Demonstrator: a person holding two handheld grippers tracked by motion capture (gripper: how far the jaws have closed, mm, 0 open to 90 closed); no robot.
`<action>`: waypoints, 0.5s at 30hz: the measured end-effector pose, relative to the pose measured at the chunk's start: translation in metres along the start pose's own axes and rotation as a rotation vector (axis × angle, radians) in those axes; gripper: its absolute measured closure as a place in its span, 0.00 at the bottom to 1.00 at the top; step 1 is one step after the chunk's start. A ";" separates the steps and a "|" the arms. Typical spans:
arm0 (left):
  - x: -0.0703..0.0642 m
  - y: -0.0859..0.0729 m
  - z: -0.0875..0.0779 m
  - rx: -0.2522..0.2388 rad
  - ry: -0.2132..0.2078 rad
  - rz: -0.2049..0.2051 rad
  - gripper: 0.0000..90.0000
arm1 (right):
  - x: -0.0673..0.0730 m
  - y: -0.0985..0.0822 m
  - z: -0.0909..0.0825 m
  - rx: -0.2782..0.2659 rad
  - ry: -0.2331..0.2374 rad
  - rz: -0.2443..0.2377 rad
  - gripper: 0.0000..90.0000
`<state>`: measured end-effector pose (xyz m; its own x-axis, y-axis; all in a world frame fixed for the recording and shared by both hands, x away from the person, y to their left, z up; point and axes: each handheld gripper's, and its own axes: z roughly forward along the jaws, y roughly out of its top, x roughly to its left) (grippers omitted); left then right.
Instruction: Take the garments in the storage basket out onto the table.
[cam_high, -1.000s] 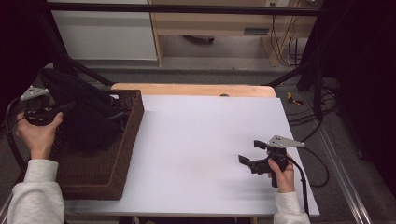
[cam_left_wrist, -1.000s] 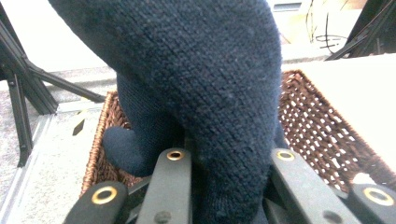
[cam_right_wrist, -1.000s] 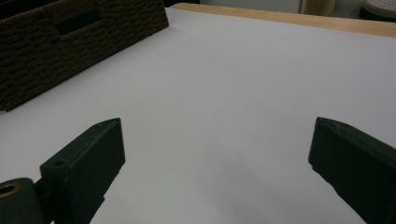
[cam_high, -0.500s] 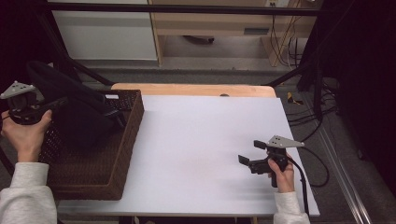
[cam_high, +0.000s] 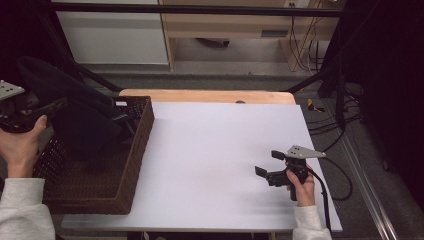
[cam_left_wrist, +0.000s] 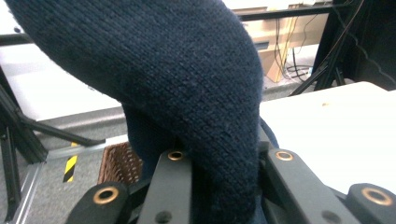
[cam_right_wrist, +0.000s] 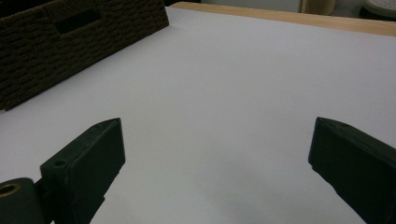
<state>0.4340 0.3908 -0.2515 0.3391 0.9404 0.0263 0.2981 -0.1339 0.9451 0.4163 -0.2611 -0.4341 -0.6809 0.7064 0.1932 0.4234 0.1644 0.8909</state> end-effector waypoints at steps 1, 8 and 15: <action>-0.002 0.002 -0.001 -0.004 -0.004 0.005 0.86 | 0.000 0.000 0.000 0.000 0.001 0.000 0.05; -0.012 0.011 -0.006 -0.027 -0.038 0.015 0.86 | 0.000 0.000 0.001 0.002 0.003 0.001 0.05; -0.019 0.018 -0.008 -0.035 -0.062 0.030 0.86 | 0.000 0.000 0.001 0.001 0.002 0.000 0.05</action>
<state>0.4257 0.3730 -0.2319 0.4020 0.9149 0.0354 0.2559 -0.1494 0.9551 0.4165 -0.2605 -0.4346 -0.6819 0.7051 0.1945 0.4246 0.1651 0.8902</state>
